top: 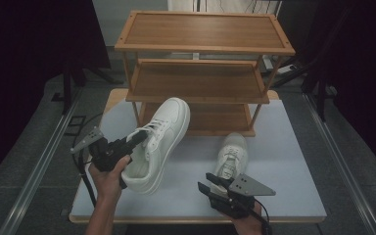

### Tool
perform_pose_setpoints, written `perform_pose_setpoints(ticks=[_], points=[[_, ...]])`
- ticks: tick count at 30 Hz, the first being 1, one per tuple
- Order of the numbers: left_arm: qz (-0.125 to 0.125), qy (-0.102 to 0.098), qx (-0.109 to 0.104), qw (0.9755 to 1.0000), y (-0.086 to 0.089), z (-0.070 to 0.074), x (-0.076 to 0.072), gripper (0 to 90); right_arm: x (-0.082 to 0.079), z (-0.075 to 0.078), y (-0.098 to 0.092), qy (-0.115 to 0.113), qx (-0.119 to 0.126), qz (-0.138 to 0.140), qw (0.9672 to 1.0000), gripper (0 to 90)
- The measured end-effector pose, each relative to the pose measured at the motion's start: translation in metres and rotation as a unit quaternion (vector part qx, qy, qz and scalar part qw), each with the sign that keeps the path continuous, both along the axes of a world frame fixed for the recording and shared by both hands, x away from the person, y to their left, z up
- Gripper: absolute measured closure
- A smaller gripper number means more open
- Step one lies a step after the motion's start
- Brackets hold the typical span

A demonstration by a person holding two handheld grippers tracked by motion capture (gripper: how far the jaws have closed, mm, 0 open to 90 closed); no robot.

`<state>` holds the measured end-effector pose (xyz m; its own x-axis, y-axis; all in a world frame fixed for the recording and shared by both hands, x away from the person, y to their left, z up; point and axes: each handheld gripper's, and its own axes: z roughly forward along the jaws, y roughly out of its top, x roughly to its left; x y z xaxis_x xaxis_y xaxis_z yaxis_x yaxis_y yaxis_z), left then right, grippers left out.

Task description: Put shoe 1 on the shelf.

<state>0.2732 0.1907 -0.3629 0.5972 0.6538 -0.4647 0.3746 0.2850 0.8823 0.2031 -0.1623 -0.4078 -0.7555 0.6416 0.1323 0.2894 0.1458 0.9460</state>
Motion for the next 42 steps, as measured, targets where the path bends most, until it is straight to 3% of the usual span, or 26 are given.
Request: perform_pose_setpoints(ticks=[2, 4, 12, 16, 20, 26, 37, 42], points=[[0.001, -0.002, -0.002, 1.0000, -0.003, 0.002, 0.002, 81.3, 0.000, 0.001, -0.001, -0.001, 0.003, 0.000, 1.0000, 57.8], [0.006, -0.019, 0.004, 0.9998, -0.013, 0.010, 0.006, 81.3, 0.000, 0.002, -0.003, -0.001, 0.006, 0.000, 1.0000, 57.7], [0.009, -0.027, 0.000, 0.9996, -0.030, 0.030, 0.025, 81.3, 0.000, 0.005, -0.005, 0.001, 0.030, 0.014, 0.9995, 57.7], [0.009, -0.025, -0.008, 0.9996, -0.035, 0.039, 0.037, 81.3, 0.000, 0.008, -0.005, -0.004, 0.040, 0.020, 0.9990, 57.8], [0.015, -0.022, -0.019, 0.9995, -0.040, 0.044, 0.050, 81.3, 0.000, 0.009, -0.004, -0.007, 0.035, 0.020, 0.9992, 57.8], [0.045, -0.013, -0.029, 0.9985, -0.047, 0.044, 0.072, 81.3, 0.002, 0.008, -0.004, 0.000, 0.031, 0.010, 0.9995, 57.7], [0.068, 0.001, -0.022, 0.9974, -0.059, 0.047, 0.113, 81.3, 0.003, 0.010, -0.008, -0.001, 0.032, 0.003, 0.9995, 57.7], [0.091, 0.010, -0.021, 0.9956, -0.065, 0.049, 0.133, 81.3, 0.000, 0.012, -0.008, -0.007, 0.029, 0.002, 0.9995, 57.8]])
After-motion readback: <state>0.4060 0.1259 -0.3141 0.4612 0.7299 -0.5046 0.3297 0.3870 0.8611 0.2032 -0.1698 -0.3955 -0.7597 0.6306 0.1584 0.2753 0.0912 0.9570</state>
